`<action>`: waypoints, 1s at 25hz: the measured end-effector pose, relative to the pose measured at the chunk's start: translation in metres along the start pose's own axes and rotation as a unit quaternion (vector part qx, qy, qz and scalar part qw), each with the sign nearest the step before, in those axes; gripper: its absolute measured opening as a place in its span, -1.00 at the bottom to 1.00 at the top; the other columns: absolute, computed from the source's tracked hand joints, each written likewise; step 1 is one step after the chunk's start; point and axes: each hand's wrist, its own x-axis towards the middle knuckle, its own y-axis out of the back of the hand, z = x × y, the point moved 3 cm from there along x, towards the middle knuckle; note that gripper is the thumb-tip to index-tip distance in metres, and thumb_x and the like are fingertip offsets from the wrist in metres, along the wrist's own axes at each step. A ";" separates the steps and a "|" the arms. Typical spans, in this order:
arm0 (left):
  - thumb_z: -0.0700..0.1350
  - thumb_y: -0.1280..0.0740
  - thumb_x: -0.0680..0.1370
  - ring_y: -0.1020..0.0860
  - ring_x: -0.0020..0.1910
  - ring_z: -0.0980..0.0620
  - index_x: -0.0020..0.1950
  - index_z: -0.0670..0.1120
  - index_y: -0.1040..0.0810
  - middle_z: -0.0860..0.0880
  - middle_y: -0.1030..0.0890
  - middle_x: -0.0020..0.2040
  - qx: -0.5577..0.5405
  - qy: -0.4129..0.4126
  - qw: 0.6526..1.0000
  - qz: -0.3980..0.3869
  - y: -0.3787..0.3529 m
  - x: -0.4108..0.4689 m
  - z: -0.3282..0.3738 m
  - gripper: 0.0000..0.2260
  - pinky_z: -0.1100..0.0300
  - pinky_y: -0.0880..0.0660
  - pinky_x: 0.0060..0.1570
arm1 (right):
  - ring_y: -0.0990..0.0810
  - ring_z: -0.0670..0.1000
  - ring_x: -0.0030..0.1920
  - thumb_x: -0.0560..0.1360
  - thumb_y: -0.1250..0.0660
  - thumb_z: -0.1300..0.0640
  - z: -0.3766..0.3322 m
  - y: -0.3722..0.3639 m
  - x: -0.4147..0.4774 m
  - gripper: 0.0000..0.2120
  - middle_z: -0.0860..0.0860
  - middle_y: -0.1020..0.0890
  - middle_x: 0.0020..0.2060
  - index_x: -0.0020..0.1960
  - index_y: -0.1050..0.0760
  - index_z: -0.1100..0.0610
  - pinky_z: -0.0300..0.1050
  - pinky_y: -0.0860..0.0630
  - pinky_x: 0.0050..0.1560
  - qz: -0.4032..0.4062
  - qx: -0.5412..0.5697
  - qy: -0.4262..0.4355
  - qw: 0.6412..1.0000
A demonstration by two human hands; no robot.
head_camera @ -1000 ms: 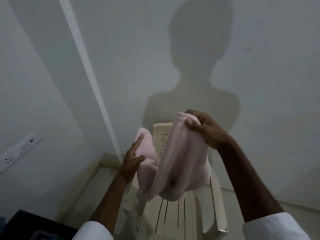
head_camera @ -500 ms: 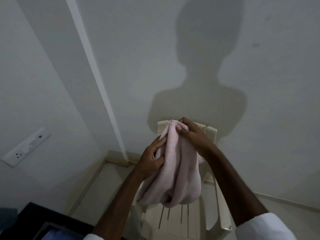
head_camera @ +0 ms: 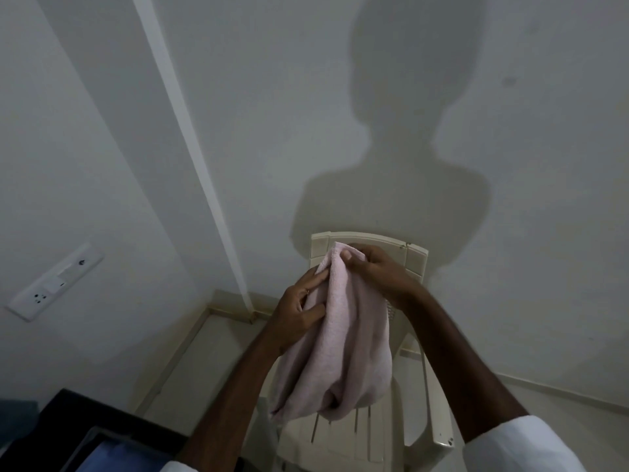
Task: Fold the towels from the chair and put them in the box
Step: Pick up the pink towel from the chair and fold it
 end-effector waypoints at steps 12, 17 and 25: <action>-0.09 -0.47 0.50 -0.62 -0.14 0.30 0.04 0.02 -0.64 0.14 -0.66 -0.14 0.129 0.151 0.963 0.179 0.015 -0.051 -0.101 -0.87 0.26 -0.49 -0.16 | -0.43 -0.07 -0.21 0.59 -0.28 -0.01 -0.037 0.061 -0.004 -0.72 0.03 -0.47 -0.27 -0.15 -0.46 0.19 -0.11 -0.34 -0.20 0.151 -0.037 0.118 0.981; -0.11 -0.38 0.49 -0.58 -0.15 0.13 -0.06 -0.10 -0.64 0.01 -0.61 -0.16 0.264 -0.033 0.945 0.187 0.096 0.007 -0.017 -0.90 0.22 -0.50 -0.14 | -0.54 0.08 -0.02 0.57 -0.34 -0.20 0.013 0.098 -0.017 -0.52 0.16 -0.60 -0.06 0.09 -0.52 0.25 0.07 -0.45 0.01 0.236 0.068 0.029 0.969; -0.18 -0.37 0.47 -0.50 -0.22 0.11 -0.10 -0.11 -0.63 -0.02 -0.55 -0.19 0.383 -0.064 0.921 -0.022 0.111 0.042 0.053 -0.93 0.22 -0.41 -0.22 | -0.62 0.11 0.11 0.40 -0.44 -0.32 0.040 0.094 -0.025 -0.31 0.10 -0.70 0.07 0.26 -0.55 0.21 -0.05 -0.62 -0.04 0.187 0.169 -0.037 0.967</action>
